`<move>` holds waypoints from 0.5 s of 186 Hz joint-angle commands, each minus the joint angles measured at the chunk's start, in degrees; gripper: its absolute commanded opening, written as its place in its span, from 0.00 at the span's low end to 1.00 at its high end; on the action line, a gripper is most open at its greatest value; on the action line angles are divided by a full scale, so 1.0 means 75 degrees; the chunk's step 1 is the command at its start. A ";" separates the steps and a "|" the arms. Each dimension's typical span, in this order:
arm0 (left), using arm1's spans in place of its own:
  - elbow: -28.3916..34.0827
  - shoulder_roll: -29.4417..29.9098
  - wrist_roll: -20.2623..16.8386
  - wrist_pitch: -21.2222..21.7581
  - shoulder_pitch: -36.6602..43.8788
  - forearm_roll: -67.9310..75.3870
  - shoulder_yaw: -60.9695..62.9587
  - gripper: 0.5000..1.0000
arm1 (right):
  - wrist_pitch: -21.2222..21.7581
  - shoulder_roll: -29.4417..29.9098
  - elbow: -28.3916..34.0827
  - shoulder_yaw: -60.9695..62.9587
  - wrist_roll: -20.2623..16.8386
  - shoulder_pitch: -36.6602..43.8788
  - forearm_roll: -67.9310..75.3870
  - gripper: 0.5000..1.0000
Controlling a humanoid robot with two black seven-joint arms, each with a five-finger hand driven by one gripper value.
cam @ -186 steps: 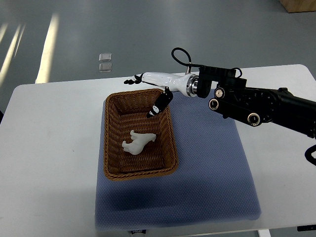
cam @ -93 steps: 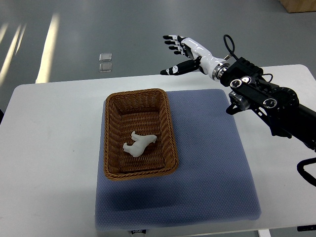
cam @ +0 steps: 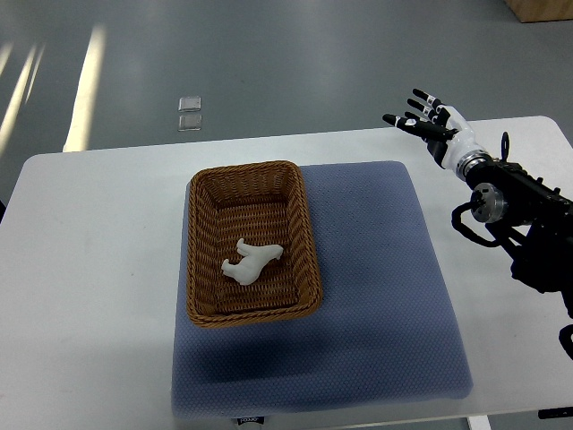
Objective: Place white bear in brown basket with right hand
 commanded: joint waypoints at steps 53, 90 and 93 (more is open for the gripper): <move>0.0000 0.0000 0.0001 0.0000 0.0000 0.0001 -0.0012 1.00 | 0.0048 0.0007 0.0020 0.0003 0.0082 -0.0127 0.1048 0.85; -0.0012 0.0000 0.0001 0.0000 0.0000 0.0001 -0.0012 1.00 | 0.0763 -0.0005 0.0020 -0.0008 0.0082 -0.0139 0.1048 0.85; -0.0012 0.0000 0.0001 0.0000 0.0000 0.0001 -0.0012 1.00 | 0.0798 -0.0005 0.0020 -0.0008 0.0082 -0.0139 0.1048 0.85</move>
